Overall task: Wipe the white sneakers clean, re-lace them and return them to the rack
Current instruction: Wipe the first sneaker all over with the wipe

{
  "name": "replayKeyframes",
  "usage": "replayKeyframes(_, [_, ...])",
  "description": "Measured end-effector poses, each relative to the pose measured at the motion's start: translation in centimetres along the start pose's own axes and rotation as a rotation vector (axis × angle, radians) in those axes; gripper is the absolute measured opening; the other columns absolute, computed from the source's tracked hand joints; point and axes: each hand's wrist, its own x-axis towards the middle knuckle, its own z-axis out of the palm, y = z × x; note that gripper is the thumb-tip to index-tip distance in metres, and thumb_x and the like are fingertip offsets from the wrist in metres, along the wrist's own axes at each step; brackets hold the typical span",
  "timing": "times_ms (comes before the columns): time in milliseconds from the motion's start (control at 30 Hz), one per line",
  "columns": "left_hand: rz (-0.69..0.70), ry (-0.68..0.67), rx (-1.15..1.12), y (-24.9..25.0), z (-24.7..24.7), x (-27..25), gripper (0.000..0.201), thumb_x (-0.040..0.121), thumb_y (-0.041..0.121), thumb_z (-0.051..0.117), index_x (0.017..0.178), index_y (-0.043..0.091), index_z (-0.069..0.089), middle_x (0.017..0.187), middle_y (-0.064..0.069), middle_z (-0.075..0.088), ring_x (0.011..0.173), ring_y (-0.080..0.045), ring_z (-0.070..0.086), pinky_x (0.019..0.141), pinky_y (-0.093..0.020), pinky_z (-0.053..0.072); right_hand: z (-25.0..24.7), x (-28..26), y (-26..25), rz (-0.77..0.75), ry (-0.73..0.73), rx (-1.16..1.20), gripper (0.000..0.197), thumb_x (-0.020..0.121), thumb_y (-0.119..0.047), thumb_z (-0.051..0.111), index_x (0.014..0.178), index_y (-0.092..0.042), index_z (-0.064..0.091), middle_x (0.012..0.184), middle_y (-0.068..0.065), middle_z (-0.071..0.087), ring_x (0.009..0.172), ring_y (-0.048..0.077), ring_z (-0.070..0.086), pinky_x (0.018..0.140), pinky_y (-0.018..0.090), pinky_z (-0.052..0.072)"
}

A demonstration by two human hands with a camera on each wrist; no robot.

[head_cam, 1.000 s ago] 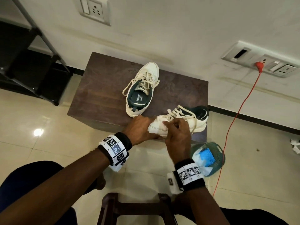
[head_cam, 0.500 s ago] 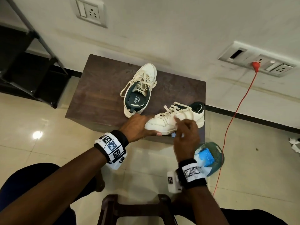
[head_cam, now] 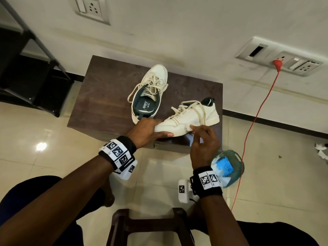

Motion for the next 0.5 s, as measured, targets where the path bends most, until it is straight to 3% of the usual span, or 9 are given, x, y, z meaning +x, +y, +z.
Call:
replayKeyframes(67, [-0.062,0.002,-0.088,-0.3,0.1,0.3,0.062,0.078,0.067,0.072,0.107,0.013,0.073,0.086,-0.001,0.071,0.078,-0.014,0.068,0.067,-0.032,0.056,0.6,-0.5,-1.0,0.041,0.014,0.036,0.023,0.086,0.008,0.068,0.100,-0.008,0.079,0.094,0.009,0.067,0.087,0.016,0.062,0.075,0.016,0.048])
replayKeyframes(167, [-0.140,0.010,-0.230,-0.8,0.2,0.7,0.056,0.079,0.058,0.078,0.103,0.008,0.073,0.088,-0.007,0.073,0.081,-0.017,0.072,0.066,-0.039,0.063,1.6,-2.3,-3.0,-0.040,-0.063,0.071,0.023,0.087,0.008,0.067,0.103,-0.006,0.078,0.098,0.008,0.065,0.089,0.012,0.060,0.078,0.012,0.046])
replayKeyframes(300, [-0.164,-0.001,-0.307,-0.7,0.4,0.7,0.047,0.080,0.049,0.078,0.105,0.009,0.074,0.093,-0.009,0.074,0.081,-0.011,0.073,0.066,-0.032,0.063,1.8,-2.0,-2.3,-0.140,-0.127,0.039,0.028,0.085,0.012,0.068,0.103,-0.007,0.078,0.101,0.010,0.064,0.094,0.020,0.061,0.080,0.020,0.049])
replayKeyframes(433, [-0.152,0.009,-0.319,-0.5,0.5,0.6,0.048,0.081,0.042,0.081,0.112,0.007,0.074,0.094,-0.007,0.073,0.083,-0.014,0.074,0.066,-0.040,0.065,1.0,0.6,0.3,-0.034,-0.038,-0.038,0.024,0.085,0.008,0.070,0.098,-0.010,0.078,0.099,0.008,0.065,0.093,0.015,0.059,0.076,0.031,0.053])
replayKeyframes(500, [-0.147,0.009,-0.302,-0.7,0.6,0.7,0.049,0.080,0.044,0.081,0.110,0.006,0.074,0.093,-0.009,0.073,0.082,-0.017,0.074,0.064,-0.040,0.064,1.1,0.6,0.0,0.001,-0.019,-0.010,0.023,0.085,0.008,0.069,0.098,-0.009,0.078,0.099,0.008,0.064,0.093,0.014,0.058,0.076,0.030,0.053])
